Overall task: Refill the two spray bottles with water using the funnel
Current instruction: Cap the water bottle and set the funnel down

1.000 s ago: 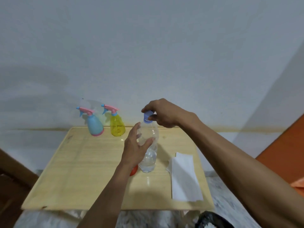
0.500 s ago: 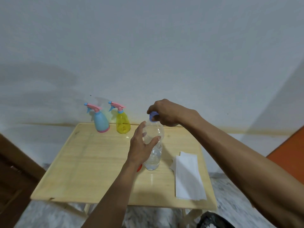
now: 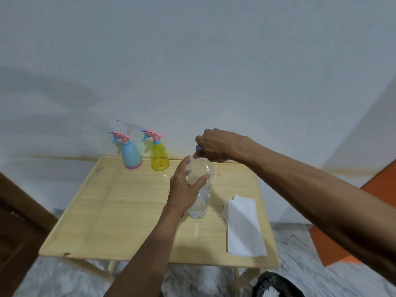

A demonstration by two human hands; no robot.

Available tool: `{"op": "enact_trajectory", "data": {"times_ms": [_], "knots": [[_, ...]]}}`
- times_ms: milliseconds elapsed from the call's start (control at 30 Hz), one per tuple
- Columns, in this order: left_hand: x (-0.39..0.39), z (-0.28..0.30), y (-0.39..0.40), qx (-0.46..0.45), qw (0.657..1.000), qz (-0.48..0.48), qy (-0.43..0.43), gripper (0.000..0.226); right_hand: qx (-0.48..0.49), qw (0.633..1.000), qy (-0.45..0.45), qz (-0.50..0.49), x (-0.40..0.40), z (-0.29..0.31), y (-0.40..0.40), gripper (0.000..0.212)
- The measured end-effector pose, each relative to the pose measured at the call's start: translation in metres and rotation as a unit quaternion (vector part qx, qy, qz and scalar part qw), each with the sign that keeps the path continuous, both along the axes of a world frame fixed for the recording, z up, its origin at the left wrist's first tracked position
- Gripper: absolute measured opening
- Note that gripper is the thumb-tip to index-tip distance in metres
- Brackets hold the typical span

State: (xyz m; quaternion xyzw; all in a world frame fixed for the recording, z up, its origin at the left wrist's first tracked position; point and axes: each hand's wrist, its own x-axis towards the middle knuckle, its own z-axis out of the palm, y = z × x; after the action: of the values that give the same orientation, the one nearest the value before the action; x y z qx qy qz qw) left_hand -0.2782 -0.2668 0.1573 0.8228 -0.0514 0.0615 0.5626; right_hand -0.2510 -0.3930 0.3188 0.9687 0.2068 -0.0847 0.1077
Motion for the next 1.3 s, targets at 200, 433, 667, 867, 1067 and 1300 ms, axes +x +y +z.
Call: {"op": "enact_trajectory", "data": {"times_ms": [200,433,667,867,1067,1300], "knots": [[-0.001,0.000,-0.002,-0.004,1.000,-0.001,0.004,0.079,0.049,0.998,0.014,-0.038,0.005,-0.002,-0.002,0.045],[-0.003,0.002,-0.006,0.001,1.000,0.016,-0.003,0.077,0.036,0.999,0.012,-0.015,0.003,-0.002,-0.006,0.030],[-0.003,-0.001,-0.005,-0.013,1.000,0.018,0.001,0.075,0.083,0.994,-0.019,-0.066,0.004,-0.016,-0.008,0.049],[-0.003,0.000,-0.007,-0.028,1.000,0.005,-0.004,0.082,0.362,0.924,-0.101,-0.077,-0.003,-0.072,-0.030,0.046],[0.000,-0.003,0.007,-0.051,0.998,-0.047,0.012,0.088,0.577,0.796,-0.130,-0.127,-0.025,-0.124,-0.016,0.055],[0.009,-0.048,0.063,0.068,0.996,0.019,0.061,0.084,0.626,0.756,-0.127,-0.144,-0.031,-0.159,-0.001,0.105]]}}
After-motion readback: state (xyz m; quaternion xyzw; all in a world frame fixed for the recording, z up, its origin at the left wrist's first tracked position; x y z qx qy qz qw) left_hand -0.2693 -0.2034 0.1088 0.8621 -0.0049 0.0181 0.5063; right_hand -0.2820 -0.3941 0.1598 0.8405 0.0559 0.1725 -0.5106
